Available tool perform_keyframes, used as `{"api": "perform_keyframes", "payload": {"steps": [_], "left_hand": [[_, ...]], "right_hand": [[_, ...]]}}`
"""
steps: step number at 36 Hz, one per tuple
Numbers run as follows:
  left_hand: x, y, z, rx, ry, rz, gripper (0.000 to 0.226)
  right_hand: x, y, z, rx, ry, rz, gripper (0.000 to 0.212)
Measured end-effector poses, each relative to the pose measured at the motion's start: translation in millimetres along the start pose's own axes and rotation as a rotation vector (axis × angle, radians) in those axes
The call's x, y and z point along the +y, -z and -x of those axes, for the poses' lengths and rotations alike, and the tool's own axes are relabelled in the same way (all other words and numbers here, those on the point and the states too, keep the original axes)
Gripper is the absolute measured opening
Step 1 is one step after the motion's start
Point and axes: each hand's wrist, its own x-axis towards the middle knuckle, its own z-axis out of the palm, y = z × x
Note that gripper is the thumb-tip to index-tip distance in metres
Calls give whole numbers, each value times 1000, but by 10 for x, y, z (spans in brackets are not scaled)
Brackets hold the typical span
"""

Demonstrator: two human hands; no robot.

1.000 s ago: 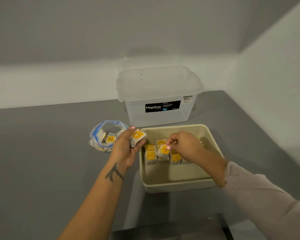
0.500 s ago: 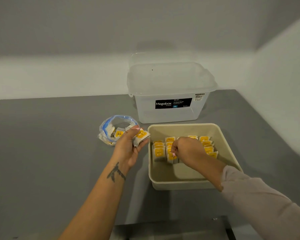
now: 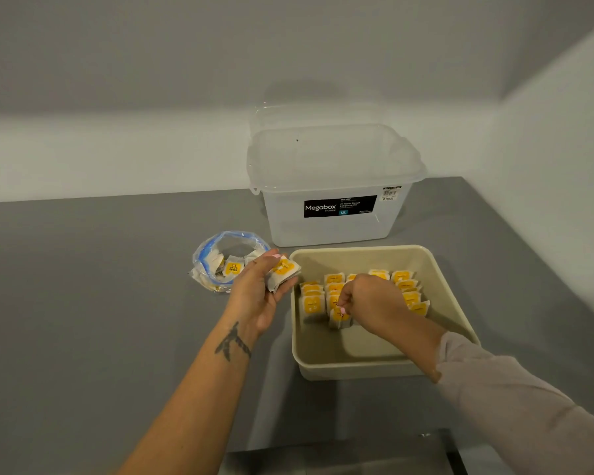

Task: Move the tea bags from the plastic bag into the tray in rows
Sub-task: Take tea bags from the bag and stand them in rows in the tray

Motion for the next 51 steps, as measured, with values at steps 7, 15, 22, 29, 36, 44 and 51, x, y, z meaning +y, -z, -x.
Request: {"api": "perform_keyframes", "payload": {"steps": [7,15,22,29,36,44,51], "left_hand": [[-9,-15,-27,-16,25,25,36],[-20,-66,-14,-98,53,-12,33],[-74,-178,25,-140,94,80,30],[-196,-302,88,-158,69,115,30],[-232,-377,145,-183,53,134,33],[-247,-398,171,-195,38,99,34],[-262,-387,180,-182,31,75,30]], "right_hand": [[14,-2,-16,-15,-24,-39,15],[96,37,9,41,18,-133,4],[-61,307,68,302,123,-525,10],[-264,528,105,244,104,-620,20],[-260,527,106,213,50,-545,30],[-248,528,100,175,9,-599,27],[-208,486,77,234,21,-614,25]]}}
